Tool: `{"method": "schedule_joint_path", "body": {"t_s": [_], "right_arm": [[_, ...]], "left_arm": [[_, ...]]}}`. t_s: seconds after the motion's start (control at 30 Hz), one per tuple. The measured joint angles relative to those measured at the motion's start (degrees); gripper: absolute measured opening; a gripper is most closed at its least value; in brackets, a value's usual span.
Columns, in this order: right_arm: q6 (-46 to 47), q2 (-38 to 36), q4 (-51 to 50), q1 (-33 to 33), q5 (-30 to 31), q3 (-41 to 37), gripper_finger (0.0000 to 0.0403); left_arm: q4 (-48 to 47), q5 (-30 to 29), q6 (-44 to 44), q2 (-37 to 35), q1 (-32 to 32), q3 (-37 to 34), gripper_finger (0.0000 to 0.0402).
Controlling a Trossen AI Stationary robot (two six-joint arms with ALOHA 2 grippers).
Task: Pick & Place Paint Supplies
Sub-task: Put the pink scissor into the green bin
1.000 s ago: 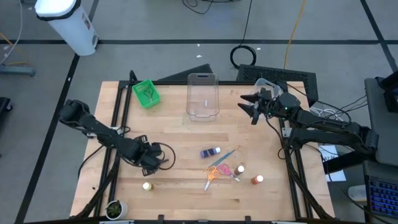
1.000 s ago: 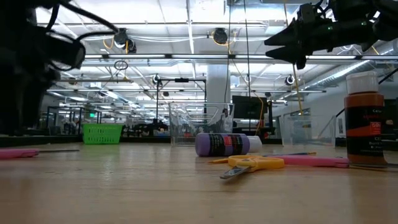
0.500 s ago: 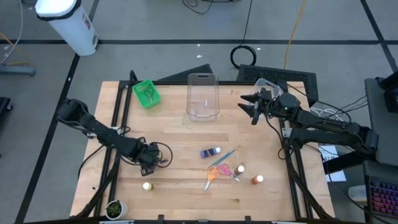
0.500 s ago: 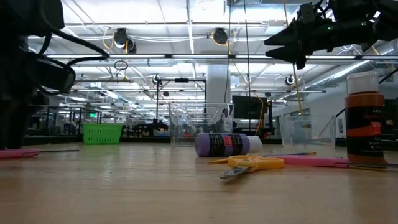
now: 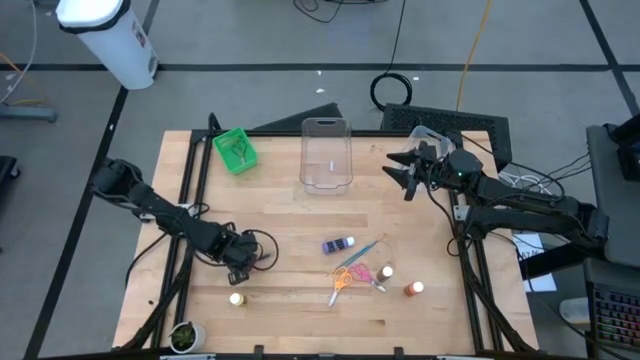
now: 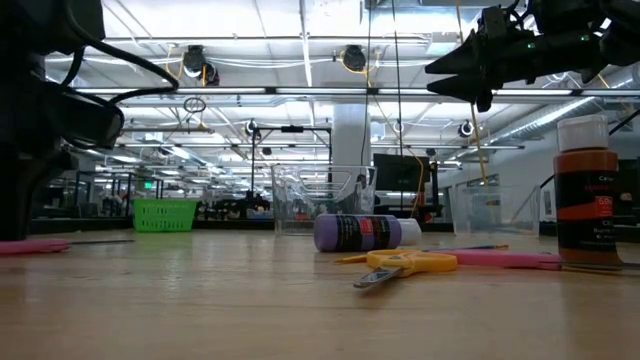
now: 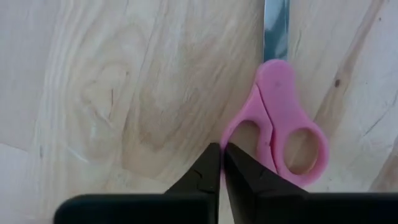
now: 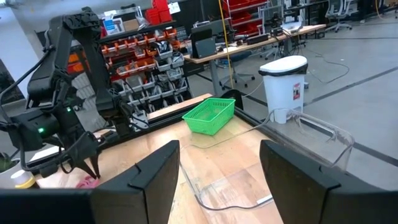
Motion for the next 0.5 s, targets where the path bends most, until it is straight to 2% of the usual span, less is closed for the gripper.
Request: {"method": "schedule_joint_path", "body": {"t_s": [0.1,0.27,0.5], "right_arm": [[0.02,0.00,-0.02,0.00,-0.01,0.00,0.0213],[0.12,0.00,0.07,0.00,-0.01,0.00,0.0211],[0.13,0.00,0.14,0.00,-0.01,0.00,0.0210]], "left_arm": [[-4.42,-4.57,-0.43,-2.55,1.71,2.05,0.0006],[-12.82,-11.99,-7.15,-10.47,7.73,7.00,0.0006],[-20.27,-26.64,-6.57,-22.10,21.21,13.18,0.0004]]}}
